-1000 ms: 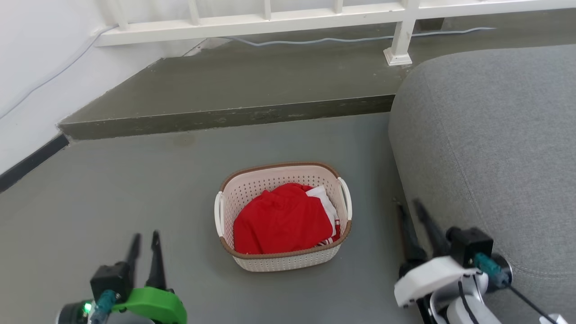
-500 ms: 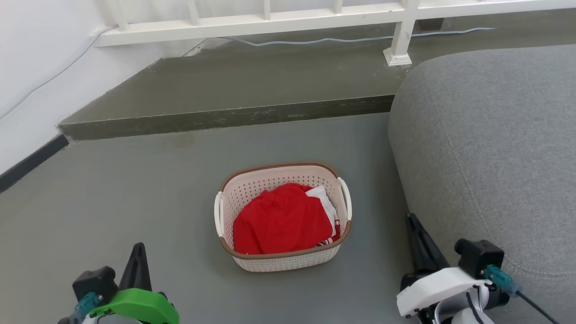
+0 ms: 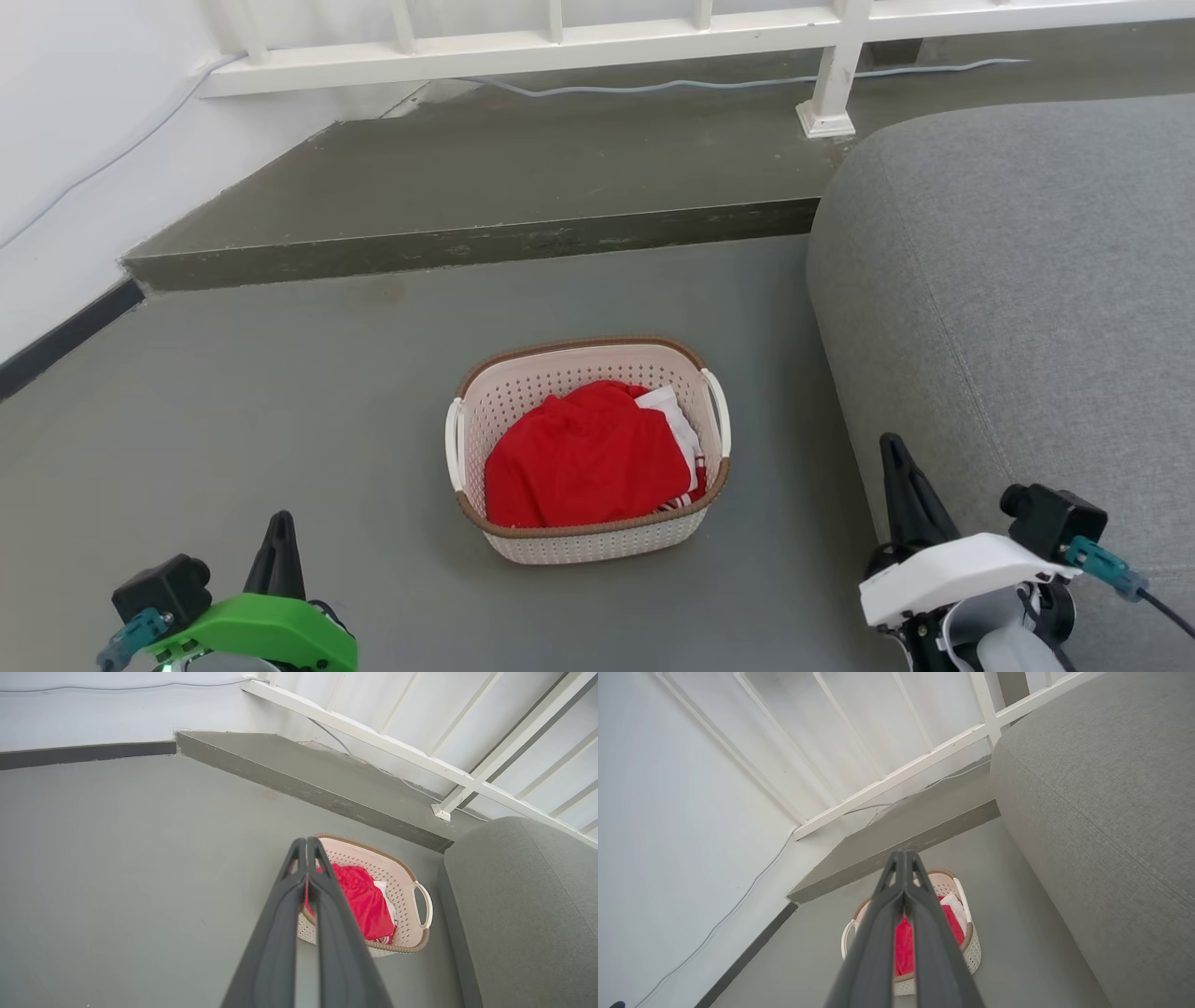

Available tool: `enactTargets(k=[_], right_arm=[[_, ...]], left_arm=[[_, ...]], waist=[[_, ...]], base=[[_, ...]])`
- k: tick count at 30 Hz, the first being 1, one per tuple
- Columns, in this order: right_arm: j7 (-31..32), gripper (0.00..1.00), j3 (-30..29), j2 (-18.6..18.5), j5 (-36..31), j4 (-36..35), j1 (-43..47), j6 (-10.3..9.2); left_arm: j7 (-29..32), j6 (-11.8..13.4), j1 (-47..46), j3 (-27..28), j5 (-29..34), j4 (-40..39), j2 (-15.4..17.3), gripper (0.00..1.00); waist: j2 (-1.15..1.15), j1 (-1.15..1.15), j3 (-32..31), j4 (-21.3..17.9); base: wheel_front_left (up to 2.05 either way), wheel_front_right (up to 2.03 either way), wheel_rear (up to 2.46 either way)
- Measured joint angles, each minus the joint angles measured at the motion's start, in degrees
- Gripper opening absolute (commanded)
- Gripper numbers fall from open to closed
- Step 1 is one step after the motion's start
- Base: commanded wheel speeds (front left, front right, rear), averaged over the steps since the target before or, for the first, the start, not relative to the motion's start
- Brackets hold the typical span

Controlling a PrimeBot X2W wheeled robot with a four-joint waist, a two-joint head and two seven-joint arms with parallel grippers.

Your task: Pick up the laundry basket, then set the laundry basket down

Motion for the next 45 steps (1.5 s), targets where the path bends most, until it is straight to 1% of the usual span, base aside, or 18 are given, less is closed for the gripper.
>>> enactTargets(k=[3, 5, 15, 28, 31, 36, 45], right_arm=[[0.5, 0.00, -0.6, -0.3, 2.4, 0.0, -0.1, 0.03], [1.0, 0.00, -1.1, -0.5, 3.8, 0.0, -0.1, 0.45], [2.5, 0.00, -3.0, -1.0, 11.6, 0.0, -0.5, 1.14], [4.5, 0.00, -5.4, -1.7, 21.3, 0.7, -1.3, 2.94], [5.0, 0.00, -5.9, -1.8, 23.7, 0.9, -1.6, 3.07], [5.6, 0.00, -6.8, -2.1, 27.4, 1.3, -2.1, 4.03], [7.0, 0.00, -8.4, -2.5, 34.1, 1.9, -2.6, 5.15]], left_arm=[[0.5, -0.5, 0.0, 0.4, -1.6, 0.0, -0.1, 0.00], [1.0, -0.5, -0.1, 0.8, -3.2, 0.0, -0.2, 0.00], [2.8, -1.7, -0.7, 2.2, -9.6, 0.0, -0.4, 0.00], [5.1, -3.5, -1.2, 4.0, -18.2, 0.0, -0.6, 0.00], [5.6, -3.7, -1.4, 4.6, -20.0, 0.0, -0.6, 0.00], [6.6, -4.1, -1.6, 5.3, -23.2, 0.0, -0.7, 0.00], [8.1, -5.2, -2.1, 6.6, -29.3, 0.0, -0.9, 0.00]], waist=[[0.00, 0.00, 0.0, 0.0], [0.00, 0.00, 0.0, 0.0], [0.00, 0.00, -0.1, 0.1], [0.00, 0.00, -0.2, 0.1], [0.00, 0.00, -0.2, 0.1], [0.00, 0.00, -0.3, 0.1], [0.00, 0.00, -0.3, 0.1]], base=[[0.00, 0.00, 0.00], [0.00, 0.00, 0.00], [0.00, 0.00, 0.00], [0.00, 0.00, 0.00], [0.00, 0.00, 0.00], [0.00, 0.00, 0.00], [0.00, 0.00, 0.00]])
